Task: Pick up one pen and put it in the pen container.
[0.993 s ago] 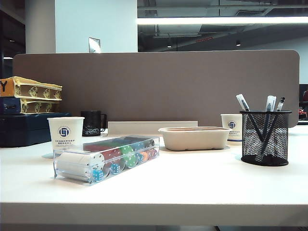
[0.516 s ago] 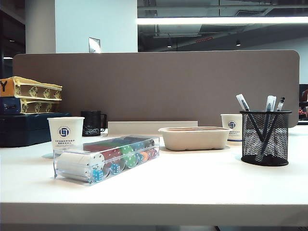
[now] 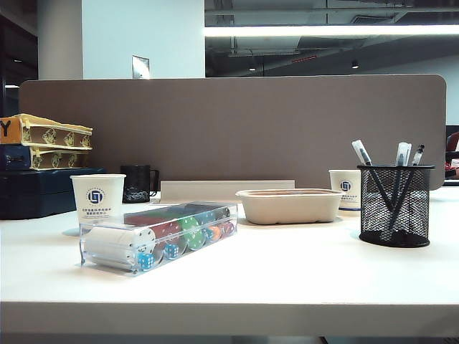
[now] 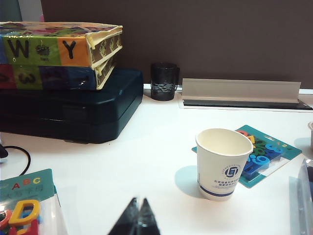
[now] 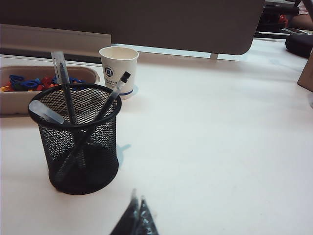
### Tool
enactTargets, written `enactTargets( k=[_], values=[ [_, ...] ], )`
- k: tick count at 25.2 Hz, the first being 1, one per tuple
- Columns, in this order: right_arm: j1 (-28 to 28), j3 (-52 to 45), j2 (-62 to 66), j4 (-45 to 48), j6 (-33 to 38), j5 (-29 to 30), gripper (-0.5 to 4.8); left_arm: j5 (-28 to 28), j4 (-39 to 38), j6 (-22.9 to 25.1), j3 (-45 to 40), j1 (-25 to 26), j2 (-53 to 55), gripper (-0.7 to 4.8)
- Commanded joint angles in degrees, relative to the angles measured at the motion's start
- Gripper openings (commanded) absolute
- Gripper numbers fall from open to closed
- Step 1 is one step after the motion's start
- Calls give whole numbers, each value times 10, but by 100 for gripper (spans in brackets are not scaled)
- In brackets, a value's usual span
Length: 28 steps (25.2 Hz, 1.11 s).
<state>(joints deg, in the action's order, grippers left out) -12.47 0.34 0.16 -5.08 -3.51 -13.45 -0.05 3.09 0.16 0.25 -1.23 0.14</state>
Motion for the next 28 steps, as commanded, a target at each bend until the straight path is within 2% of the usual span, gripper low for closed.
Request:
enactTargets(
  k=[1, 12, 19, 28],
  values=[
    [-1, -3, -3, -2, 3, 1, -5, 3, 4, 0, 2, 1, 0, -5],
    [4, -3, -3, 9, 3, 5, -5, 3, 4, 0, 2, 1, 0, -5],
    [55, -3, -3, 26, 3, 74, -5, 3, 4, 0, 2, 1, 0, -5],
    [96, -3, -3, 40, 3, 78, -5, 3, 4, 0, 2, 1, 0, -5]
  ],
)
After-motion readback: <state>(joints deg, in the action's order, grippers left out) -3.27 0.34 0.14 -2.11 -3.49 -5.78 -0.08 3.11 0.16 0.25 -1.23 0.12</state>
